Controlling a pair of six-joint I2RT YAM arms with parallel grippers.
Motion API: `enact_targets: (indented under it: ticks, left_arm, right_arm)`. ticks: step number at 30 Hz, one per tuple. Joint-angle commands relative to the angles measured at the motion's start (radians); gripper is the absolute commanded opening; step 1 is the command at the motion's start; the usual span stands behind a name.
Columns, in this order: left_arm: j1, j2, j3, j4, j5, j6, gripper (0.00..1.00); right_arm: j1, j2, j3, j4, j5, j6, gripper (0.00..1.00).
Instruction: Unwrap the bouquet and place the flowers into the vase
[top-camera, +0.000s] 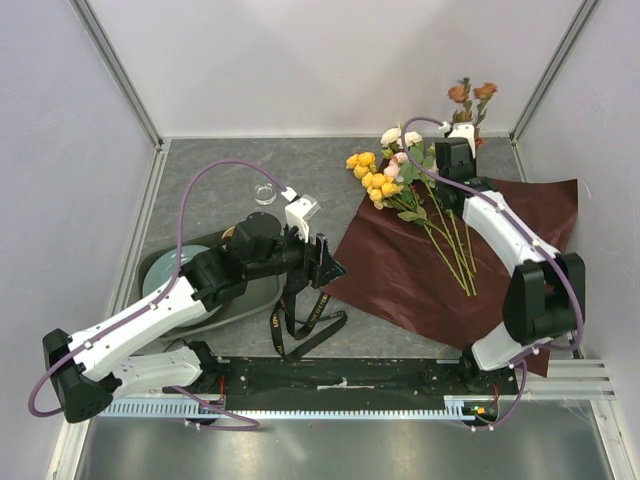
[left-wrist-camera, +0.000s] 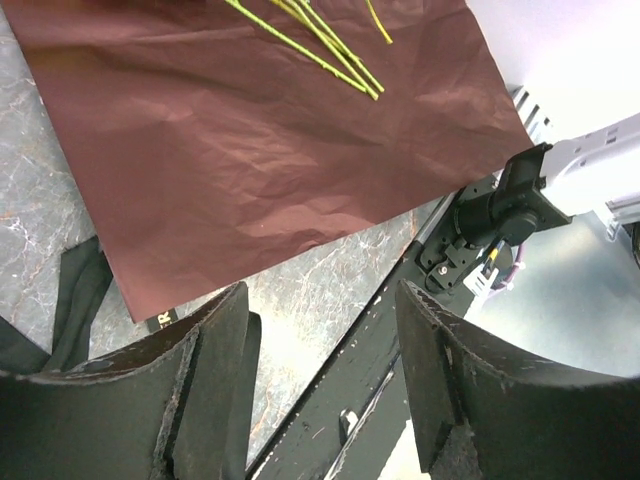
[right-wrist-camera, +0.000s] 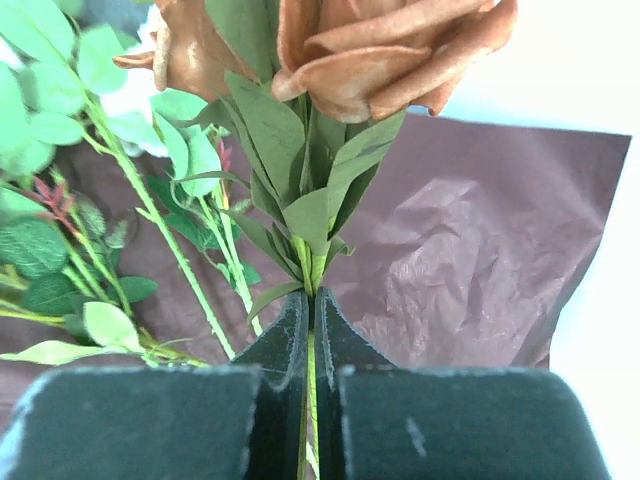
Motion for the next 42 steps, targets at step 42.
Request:
enact_targets:
  ticks: [42]
  left_arm:
    - [0.234,0.049,0.086,0.339,0.256,-0.351,0.64]
  right_arm:
    - [0.432,-0.650,-0.324,0.287,-1.102,0.153,0.00]
